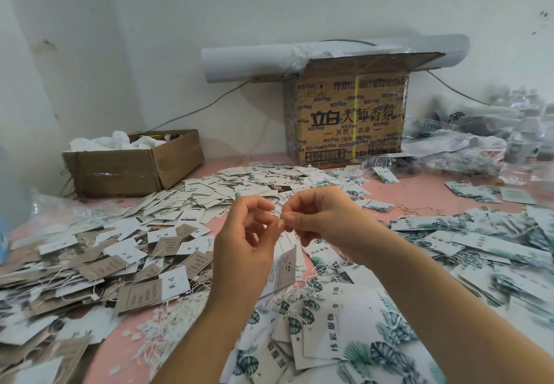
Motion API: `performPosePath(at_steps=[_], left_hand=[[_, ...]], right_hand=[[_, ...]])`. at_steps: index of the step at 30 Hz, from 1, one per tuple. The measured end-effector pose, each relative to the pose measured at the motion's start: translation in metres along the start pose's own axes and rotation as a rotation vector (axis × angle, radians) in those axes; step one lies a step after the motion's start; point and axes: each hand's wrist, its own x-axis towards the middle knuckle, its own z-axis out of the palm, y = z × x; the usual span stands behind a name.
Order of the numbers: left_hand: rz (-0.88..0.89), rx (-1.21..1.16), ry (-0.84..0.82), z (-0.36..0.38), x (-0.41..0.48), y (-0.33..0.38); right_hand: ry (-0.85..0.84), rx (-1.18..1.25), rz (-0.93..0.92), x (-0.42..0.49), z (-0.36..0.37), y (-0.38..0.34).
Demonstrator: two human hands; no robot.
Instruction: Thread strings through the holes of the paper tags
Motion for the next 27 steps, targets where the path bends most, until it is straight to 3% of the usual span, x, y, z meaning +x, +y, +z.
performPosePath(at_steps=[11, 27], left_hand=[[-0.224, -0.32, -0.059, -0.0036, 0.0041, -0.0016], [-0.227, -0.321, -0.076, -0.0012, 0.0063, -0.0046]], right_hand=[[-0.075, 0.128, -0.037, -0.0016, 0.0003, -0.0016], [-0.044, 0.083, -0.058, 0.0009, 0.0015, -0.0011]])
